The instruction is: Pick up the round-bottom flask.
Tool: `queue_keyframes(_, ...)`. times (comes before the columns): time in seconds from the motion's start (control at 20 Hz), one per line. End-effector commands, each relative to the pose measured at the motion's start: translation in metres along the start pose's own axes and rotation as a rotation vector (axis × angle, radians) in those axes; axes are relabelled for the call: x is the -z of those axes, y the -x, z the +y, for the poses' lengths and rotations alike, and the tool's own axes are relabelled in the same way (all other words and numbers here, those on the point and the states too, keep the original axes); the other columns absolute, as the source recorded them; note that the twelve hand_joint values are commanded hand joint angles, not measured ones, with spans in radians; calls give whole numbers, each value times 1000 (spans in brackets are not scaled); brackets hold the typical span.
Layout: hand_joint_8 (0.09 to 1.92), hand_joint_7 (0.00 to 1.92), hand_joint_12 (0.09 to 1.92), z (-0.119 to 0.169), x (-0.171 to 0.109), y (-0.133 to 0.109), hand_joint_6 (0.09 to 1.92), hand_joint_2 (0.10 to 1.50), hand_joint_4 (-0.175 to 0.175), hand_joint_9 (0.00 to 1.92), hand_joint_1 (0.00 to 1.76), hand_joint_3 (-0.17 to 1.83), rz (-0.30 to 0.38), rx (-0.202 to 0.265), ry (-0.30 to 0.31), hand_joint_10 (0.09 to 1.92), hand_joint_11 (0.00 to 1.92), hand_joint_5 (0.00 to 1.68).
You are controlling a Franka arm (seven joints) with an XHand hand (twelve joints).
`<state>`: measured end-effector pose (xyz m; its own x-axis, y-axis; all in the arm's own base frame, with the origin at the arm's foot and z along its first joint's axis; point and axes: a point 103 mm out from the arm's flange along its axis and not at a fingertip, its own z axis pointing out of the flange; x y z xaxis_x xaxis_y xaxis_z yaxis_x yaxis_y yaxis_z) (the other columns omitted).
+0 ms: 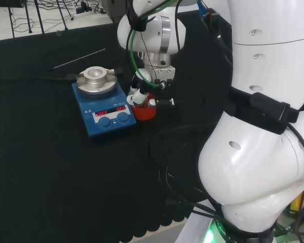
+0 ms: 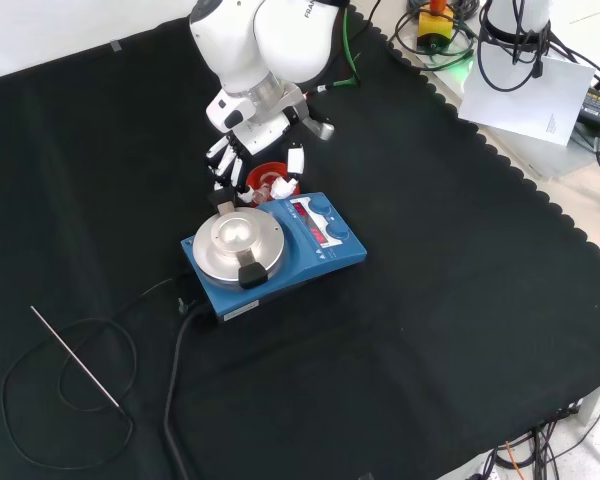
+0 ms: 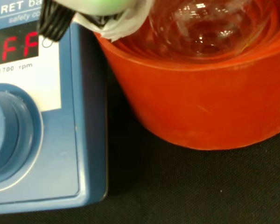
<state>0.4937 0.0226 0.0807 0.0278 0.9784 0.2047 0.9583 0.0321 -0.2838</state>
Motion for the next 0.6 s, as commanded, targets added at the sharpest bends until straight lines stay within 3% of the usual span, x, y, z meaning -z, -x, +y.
queue_keyframes(0.05, 674, 362, 1385, -1, 0, -1, 780, 746, 137, 597, 1059, 524, -22, 1, 15, 668, 78, 1134)
queue_keyframes(0.2, 651, 404, 1370, -2, 4, -2, 813, 650, 172, 648, 1104, 716, -28, 3, 38, 631, 111, 1206)
queue_keyframes(0.6, 640, 430, 1363, -9, 21, 1, 905, 587, 175, 703, 1114, 859, 53, -23, 78, 601, 138, 1199)
